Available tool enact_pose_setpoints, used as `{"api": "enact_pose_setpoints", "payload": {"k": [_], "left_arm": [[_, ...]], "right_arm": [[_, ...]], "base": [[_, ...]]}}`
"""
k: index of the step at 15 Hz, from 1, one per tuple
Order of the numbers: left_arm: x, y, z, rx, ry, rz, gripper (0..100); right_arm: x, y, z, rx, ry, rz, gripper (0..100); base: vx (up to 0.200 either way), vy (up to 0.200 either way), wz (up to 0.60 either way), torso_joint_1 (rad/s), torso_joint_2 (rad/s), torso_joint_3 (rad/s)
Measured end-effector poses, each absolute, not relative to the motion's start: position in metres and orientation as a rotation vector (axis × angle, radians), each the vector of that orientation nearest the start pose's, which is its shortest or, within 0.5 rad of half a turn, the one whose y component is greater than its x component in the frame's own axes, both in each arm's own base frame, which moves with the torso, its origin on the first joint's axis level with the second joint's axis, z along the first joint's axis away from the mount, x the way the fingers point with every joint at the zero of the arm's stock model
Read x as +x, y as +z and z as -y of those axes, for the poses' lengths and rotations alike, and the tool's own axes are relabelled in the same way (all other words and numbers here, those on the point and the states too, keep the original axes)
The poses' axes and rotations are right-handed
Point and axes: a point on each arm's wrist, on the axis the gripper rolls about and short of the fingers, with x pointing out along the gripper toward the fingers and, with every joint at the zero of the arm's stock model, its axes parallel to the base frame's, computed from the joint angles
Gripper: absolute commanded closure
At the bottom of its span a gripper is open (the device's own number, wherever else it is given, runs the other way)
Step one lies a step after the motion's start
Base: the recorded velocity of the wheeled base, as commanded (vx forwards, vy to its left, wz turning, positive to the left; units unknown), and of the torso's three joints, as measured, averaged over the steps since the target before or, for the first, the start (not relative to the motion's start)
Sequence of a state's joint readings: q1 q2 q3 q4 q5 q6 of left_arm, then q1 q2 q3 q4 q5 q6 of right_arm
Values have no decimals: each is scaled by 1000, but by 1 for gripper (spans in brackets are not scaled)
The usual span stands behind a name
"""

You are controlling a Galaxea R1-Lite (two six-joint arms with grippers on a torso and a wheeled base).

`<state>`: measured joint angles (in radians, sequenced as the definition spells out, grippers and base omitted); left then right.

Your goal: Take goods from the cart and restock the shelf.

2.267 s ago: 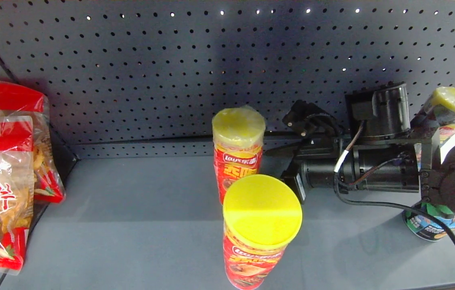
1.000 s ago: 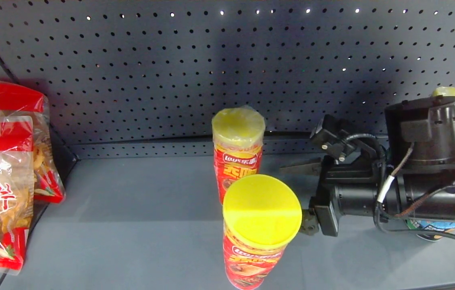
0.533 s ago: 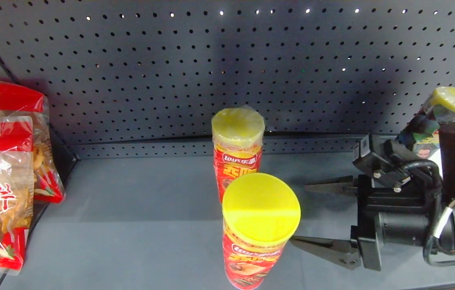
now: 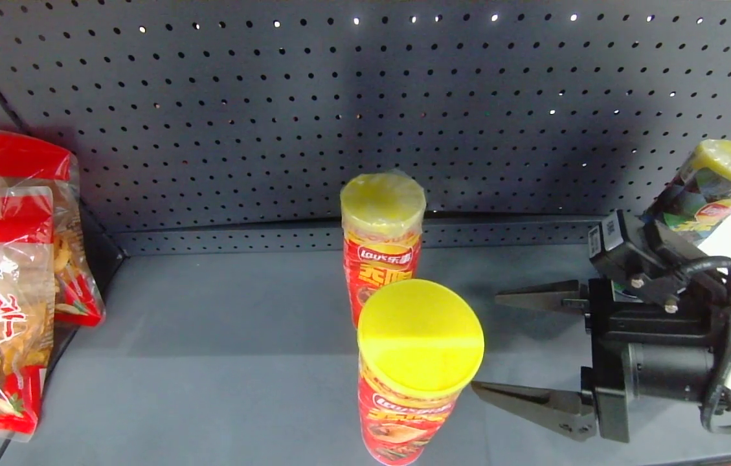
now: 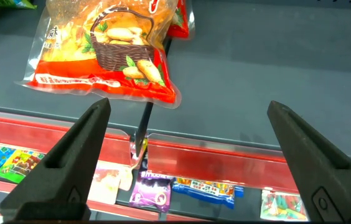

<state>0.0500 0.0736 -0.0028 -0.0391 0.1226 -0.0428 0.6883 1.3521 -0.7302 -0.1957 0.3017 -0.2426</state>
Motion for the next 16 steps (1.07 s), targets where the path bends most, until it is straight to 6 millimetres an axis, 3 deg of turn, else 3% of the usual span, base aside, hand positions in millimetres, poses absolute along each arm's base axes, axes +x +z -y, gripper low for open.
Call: {"api": "enact_pose_setpoints", "payload": {"k": [16], "left_arm": [[-17,82,-2,-42,173,-28,0]], "right_arm": [[165,206,-163,-324,1087,-337,0]], "base": [[0,0,0,0,0,0]]}}
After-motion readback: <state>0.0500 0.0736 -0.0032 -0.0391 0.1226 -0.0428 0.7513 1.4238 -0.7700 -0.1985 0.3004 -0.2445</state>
